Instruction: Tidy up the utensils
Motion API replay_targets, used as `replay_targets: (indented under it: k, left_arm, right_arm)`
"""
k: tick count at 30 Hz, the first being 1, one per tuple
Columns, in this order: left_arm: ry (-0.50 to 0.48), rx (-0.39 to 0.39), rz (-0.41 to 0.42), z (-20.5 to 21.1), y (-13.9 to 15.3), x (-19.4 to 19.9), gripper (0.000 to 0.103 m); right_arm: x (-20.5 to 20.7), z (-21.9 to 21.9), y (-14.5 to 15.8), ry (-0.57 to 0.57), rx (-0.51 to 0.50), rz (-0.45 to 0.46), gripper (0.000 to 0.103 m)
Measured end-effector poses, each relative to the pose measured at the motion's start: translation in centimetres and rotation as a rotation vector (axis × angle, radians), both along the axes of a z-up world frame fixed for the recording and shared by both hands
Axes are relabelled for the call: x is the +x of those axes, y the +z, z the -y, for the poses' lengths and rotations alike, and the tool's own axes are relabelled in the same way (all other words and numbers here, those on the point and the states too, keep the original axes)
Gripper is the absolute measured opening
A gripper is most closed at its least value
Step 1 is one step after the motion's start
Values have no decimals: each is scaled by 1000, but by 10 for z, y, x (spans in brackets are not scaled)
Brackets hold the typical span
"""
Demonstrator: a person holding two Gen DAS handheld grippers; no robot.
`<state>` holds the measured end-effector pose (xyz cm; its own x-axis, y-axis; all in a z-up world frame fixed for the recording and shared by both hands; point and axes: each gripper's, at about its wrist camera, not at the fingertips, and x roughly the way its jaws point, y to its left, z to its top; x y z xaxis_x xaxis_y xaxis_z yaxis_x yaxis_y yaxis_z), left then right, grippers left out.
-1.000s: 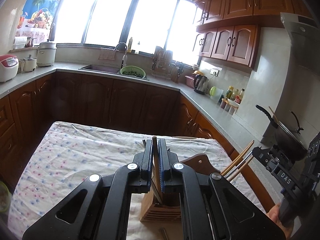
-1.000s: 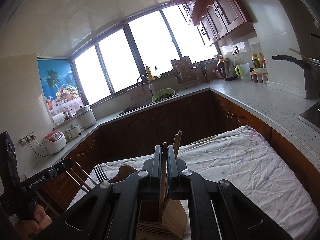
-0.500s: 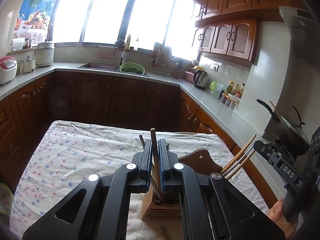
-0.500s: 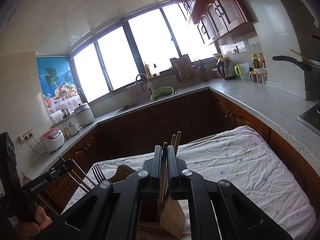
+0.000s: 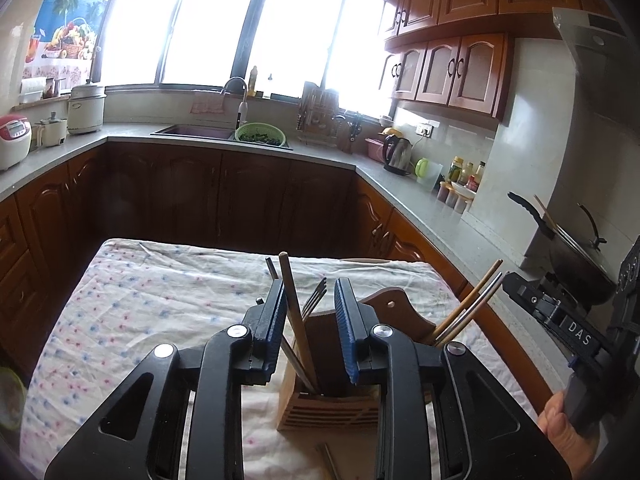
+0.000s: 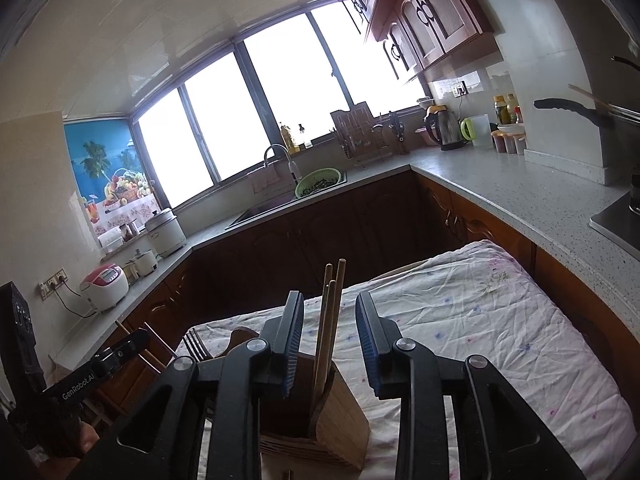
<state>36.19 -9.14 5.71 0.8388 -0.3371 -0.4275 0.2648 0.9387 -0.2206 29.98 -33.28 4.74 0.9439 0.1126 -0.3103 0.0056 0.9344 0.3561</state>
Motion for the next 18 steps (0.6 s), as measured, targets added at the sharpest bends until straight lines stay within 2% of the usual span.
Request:
replay_targets:
  k: [2, 5, 7, 9, 12, 18]
  left_arm:
    - [-14, -5, 11, 2, 2, -4, 38]
    - [-30, -15, 40, 2, 7, -14, 58]
    - [-40, -34, 57, -1, 11, -24, 82]
    - [0, -36, 98, -6, 13, -37, 98]
    - [7, -50, 128, -13, 14, -50, 101]
    - [8, -61, 109, -28, 9, -62, 101]
  right_arm:
    - [0, -1, 1, -2, -4, -2, 34]
    - [-4, 2, 4, -7, 6, 1, 53]
    - [-9, 4, 6, -11, 15, 11, 64]
    - [-15, 6, 8, -14, 21, 28, 81]
    - [-22, 7, 9, -16, 14, 44, 84]
    - [-31, 5, 4, 2, 28, 40, 84]
